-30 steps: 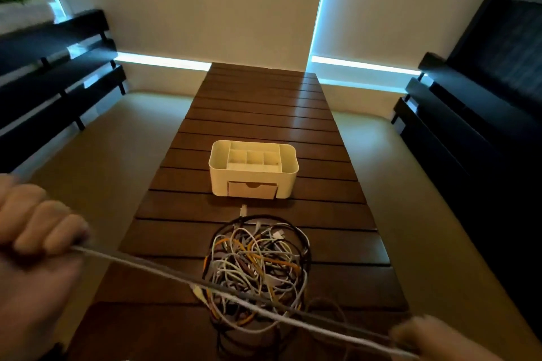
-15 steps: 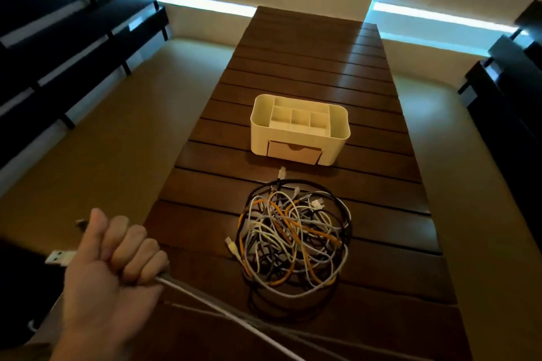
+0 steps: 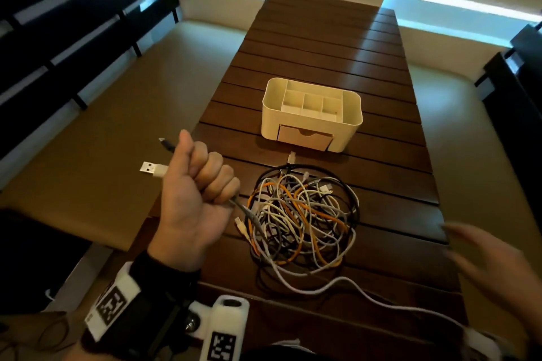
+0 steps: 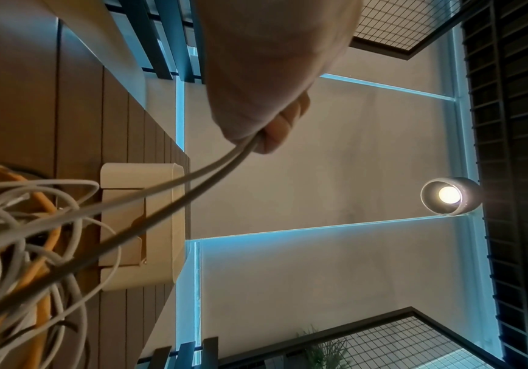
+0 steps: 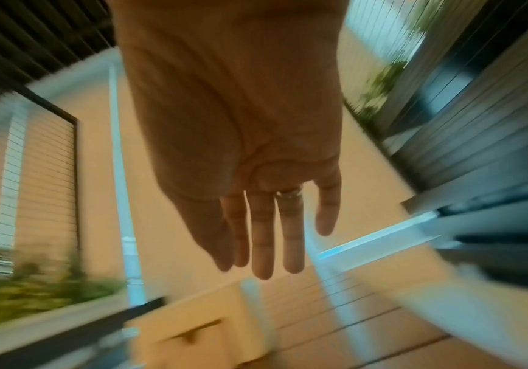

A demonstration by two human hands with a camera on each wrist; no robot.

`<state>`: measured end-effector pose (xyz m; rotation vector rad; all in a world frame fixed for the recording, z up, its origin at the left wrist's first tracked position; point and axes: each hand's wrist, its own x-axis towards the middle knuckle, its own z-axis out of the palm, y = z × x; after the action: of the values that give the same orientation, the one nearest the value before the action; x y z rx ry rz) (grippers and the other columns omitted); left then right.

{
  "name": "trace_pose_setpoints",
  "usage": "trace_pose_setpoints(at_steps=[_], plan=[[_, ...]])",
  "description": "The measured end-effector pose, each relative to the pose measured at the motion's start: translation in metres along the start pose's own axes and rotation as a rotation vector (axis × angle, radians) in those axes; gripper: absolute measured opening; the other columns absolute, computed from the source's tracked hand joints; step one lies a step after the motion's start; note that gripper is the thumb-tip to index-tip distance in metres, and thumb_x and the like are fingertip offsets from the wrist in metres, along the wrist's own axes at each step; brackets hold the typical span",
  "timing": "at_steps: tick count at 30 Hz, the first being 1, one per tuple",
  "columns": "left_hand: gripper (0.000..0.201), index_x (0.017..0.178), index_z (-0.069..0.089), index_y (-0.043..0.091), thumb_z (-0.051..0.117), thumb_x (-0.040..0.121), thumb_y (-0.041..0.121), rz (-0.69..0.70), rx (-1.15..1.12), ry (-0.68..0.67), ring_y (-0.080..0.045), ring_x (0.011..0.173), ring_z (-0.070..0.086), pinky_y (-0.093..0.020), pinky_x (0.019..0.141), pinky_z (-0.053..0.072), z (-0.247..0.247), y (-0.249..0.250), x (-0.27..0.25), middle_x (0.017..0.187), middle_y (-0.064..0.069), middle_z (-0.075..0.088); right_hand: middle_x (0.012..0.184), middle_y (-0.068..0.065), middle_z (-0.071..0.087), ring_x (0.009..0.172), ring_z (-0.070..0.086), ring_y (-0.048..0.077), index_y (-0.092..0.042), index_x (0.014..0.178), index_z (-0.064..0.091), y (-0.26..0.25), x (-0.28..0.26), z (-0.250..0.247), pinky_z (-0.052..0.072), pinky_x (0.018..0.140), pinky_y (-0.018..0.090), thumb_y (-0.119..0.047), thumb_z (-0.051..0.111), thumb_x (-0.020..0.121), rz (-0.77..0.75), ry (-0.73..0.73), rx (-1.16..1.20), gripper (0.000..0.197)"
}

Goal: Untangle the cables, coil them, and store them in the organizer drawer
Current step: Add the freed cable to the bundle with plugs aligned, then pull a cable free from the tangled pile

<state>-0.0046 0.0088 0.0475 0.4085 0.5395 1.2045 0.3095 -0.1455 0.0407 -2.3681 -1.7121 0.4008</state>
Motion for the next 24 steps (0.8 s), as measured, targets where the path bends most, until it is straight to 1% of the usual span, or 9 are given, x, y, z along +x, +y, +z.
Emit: trace_pose_setpoints(at_steps=[1, 3, 5, 8, 11, 14, 17, 21, 24], plan=[[0.057, 0.044, 0.030, 0.020, 0.034, 0.095, 0.044, -0.002, -0.001, -0.001, -0.010, 0.041, 0.005, -0.021, 0.036, 0.015, -0.001, -0.001, 0.001, 0.037, 0.008, 0.023, 0.116, 0.005, 0.063, 0.102, 0.057, 0.017, -0.035, 0.111, 0.057, -0.028, 0.012, 0.008, 0.045, 0.088, 0.032, -0.022, 0.069, 0.081, -0.046, 0.044, 0.075, 0.036], [0.057, 0.044, 0.030, 0.020, 0.033, 0.096, 0.044, 0.006, -0.004, -0.013, -0.010, 0.040, 0.005, -0.020, 0.035, 0.015, -0.002, -0.003, 0.002, 0.037, 0.008, 0.023, 0.104, -0.006, 0.061, 0.096, 0.055, 0.008, -0.018, 0.108, 0.064, -0.081, 0.040, 0.034, 0.040, 0.082, 0.021, -0.012, 0.062, 0.085, -0.206, 0.043, 0.189, 0.024], [0.057, 0.044, 0.029, 0.020, 0.033, 0.097, 0.043, 0.010, -0.003, -0.006, -0.010, 0.040, 0.004, -0.020, 0.035, 0.015, -0.002, -0.005, 0.002, 0.037, 0.008, 0.023, 0.102, -0.008, 0.060, 0.096, 0.055, 0.009, -0.019, 0.111, 0.062, -0.126, 0.059, 0.062, 0.043, 0.083, 0.022, -0.026, 0.057, 0.089, -0.275, -0.036, 0.240, 0.023], [0.058, 0.044, 0.029, 0.020, 0.033, 0.097, 0.043, 0.004, 0.005, 0.015, -0.011, 0.040, 0.004, -0.020, 0.035, 0.015, -0.003, -0.008, 0.003, 0.037, 0.008, 0.022, 0.108, -0.002, 0.060, 0.102, 0.055, 0.017, -0.021, 0.113, 0.056, -0.158, 0.077, 0.098, 0.042, 0.092, 0.037, -0.043, 0.053, 0.089, -0.301, -0.236, 0.053, 0.033], [0.058, 0.044, 0.030, 0.020, 0.033, 0.098, 0.042, -0.006, 0.024, 0.017, -0.010, 0.039, 0.005, -0.021, 0.036, 0.014, -0.007, -0.010, 0.007, 0.037, 0.008, 0.022, 0.094, 0.001, 0.065, 0.089, 0.059, 0.021, -0.020, 0.097, 0.060, -0.166, 0.081, 0.107, 0.045, 0.088, 0.041, -0.027, 0.052, 0.092, -0.291, -0.223, 0.015, 0.012], [0.058, 0.045, 0.032, 0.020, 0.031, 0.099, 0.042, -0.027, 0.082, 0.010, -0.005, 0.032, 0.014, -0.021, 0.036, 0.013, -0.012, -0.015, 0.013, 0.039, 0.008, 0.022, 0.086, 0.001, 0.066, 0.078, 0.058, 0.016, -0.018, 0.093, 0.063, -0.161, 0.083, 0.091, 0.047, 0.075, 0.033, -0.020, 0.053, 0.091, -0.218, -0.189, 0.246, 0.010], [0.056, 0.048, 0.034, 0.019, 0.031, 0.099, 0.041, -0.060, 0.173, -0.001, -0.005, 0.031, 0.017, -0.019, 0.034, 0.016, -0.012, -0.026, 0.021, 0.039, 0.008, 0.023, 0.081, 0.002, 0.066, 0.074, 0.059, 0.015, -0.014, 0.091, 0.066, -0.162, 0.084, 0.064, 0.049, 0.078, 0.039, -0.023, 0.057, 0.090, -0.224, -0.237, 0.459, 0.013], [0.044, 0.061, 0.042, 0.016, 0.037, 0.098, 0.039, -0.130, 0.379, -0.004, -0.006, 0.032, 0.020, -0.020, 0.037, 0.018, -0.011, -0.045, 0.025, 0.040, 0.008, 0.027, 0.076, 0.010, 0.066, 0.068, 0.058, 0.014, -0.012, 0.084, 0.069, -0.162, 0.078, 0.040, 0.052, 0.071, 0.037, -0.020, 0.064, 0.085, -0.153, -0.221, 0.762, 0.010], [0.032, 0.073, 0.056, 0.014, 0.046, 0.094, 0.035, -0.174, 0.499, -0.059, -0.005, 0.035, 0.022, -0.020, 0.040, 0.017, -0.010, -0.055, 0.023, 0.042, 0.009, 0.030, 0.069, -0.002, 0.066, 0.066, 0.059, 0.006, -0.012, 0.078, 0.068, -0.155, 0.072, 0.026, 0.050, 0.065, 0.025, -0.019, 0.061, 0.085, -0.136, -0.141, 1.010, 0.012]])
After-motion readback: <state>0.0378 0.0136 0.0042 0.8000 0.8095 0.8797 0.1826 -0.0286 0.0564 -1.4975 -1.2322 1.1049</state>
